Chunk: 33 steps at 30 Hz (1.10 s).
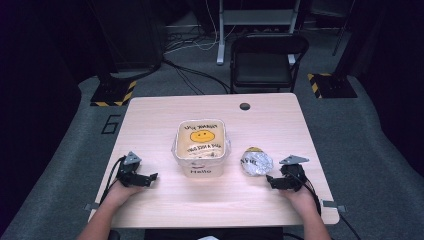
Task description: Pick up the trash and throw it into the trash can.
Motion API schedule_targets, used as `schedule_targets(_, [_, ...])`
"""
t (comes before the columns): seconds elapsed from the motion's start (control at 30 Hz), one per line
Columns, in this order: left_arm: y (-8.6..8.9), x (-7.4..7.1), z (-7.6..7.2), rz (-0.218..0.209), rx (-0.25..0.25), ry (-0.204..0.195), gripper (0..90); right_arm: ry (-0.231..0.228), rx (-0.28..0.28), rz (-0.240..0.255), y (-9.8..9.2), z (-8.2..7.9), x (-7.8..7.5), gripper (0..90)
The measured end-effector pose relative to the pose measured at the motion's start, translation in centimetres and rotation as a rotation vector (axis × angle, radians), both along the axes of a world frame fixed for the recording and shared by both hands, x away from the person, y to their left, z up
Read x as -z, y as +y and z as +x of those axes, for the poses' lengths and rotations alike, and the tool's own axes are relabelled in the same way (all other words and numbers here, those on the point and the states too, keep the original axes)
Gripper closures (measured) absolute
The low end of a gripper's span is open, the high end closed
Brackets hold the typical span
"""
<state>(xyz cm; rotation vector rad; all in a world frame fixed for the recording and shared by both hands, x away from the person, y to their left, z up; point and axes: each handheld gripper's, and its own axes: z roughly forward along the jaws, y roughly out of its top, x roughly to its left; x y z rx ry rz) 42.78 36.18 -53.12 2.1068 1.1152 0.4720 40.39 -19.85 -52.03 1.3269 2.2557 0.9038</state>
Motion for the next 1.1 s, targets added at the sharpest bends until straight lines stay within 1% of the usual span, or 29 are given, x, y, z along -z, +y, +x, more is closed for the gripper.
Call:
schedule_targets(0.13, [0.0, 0.0, 0.0, 0.0, 0.0, 0.0, 0.3, -0.007, -0.017, -0.029, 0.2, -0.3, -0.4, 21.6])
schedule_targets(0.17, [0.0, 0.0, 0.0, 0.0, 0.0, 0.0, 0.3, 0.0, -0.017, -0.027, 0.2, -0.5, -0.6, 22.3])
schedule_targets(0.3, [0.0, 0.0, 0.0, 0.003, 0.0, 0.002, 0.3, -0.008, -0.026, 0.003, 0.0, -0.7, -1.2, 24.8])
schedule_targets(0.37, [0.0, 0.0, 0.0, 0.003, -0.001, 0.002, 0.3, 0.005, -0.02, 0.015, -0.1, -0.9, -1.5, 24.8])
schedule_targets(0.43, [0.0, 0.0, 0.0, 0.003, 0.0, 0.002, 0.3, 0.007, -0.024, 0.017, -0.1, -1.0, -1.6, 24.7])
schedule_targets(0.47, [0.0, 0.0, 0.0, 0.0, 0.0, 0.0, 0.3, 0.0, -0.025, 0.01, -0.2, -1.0, -1.7, 24.7])
schedule_targets(0.6, [0.0, 0.0, 0.0, 0.0, 0.0, 0.0, 0.3, 0.004, -0.019, 0.022, -0.3, -1.2, -2.2, 26.1])
schedule_targets(0.63, [0.0, 0.0, 0.0, 0.003, -0.001, 0.002, 0.3, -0.001, -0.03, 0.022, -0.4, -1.3, -2.4, 26.4])
schedule_targets(0.7, [0.0, 0.0, 0.0, 0.0, 0.0, 0.0, 0.3, 0.0, -0.024, 0.027, -0.4, -1.4, -2.7, 26.5])
schedule_targets(0.73, [0.0, 0.0, 0.0, 0.0, 0.0, 0.0, 0.3, -0.002, -0.03, 0.028, -0.4, -1.5, -2.8, 26.5])
schedule_targets(0.8, [0.0, 0.0, 0.0, 0.0, 0.0, 0.0, 0.3, -0.002, -0.032, 0.027, -0.5, -1.6, -3.0, 26.5])
schedule_targets(0.83, [0.0, 0.0, 0.0, 0.0, 0.0, 0.0, 0.3, -0.009, -0.036, 0.02, -0.5, -1.6, -3.1, 26.4])
schedule_targets(0.87, [0.0, 0.0, 0.0, 0.0, 0.0, 0.001, 0.3, -0.012, -0.033, 0.019, -0.5, -1.8, -3.6, 26.0])
schedule_targets(0.97, [0.0, 0.0, 0.0, 0.0, 0.0, 0.001, 0.3, -0.026, -0.027, 0.029, -0.8, -2.0, -4.1, 25.0])
schedule_targets(1.1, [0.0, 0.0, 0.0, -0.001, -0.001, 0.0, 0.3, -0.023, -0.016, 0.048, -1.1, -2.1, -4.5, 23.7])
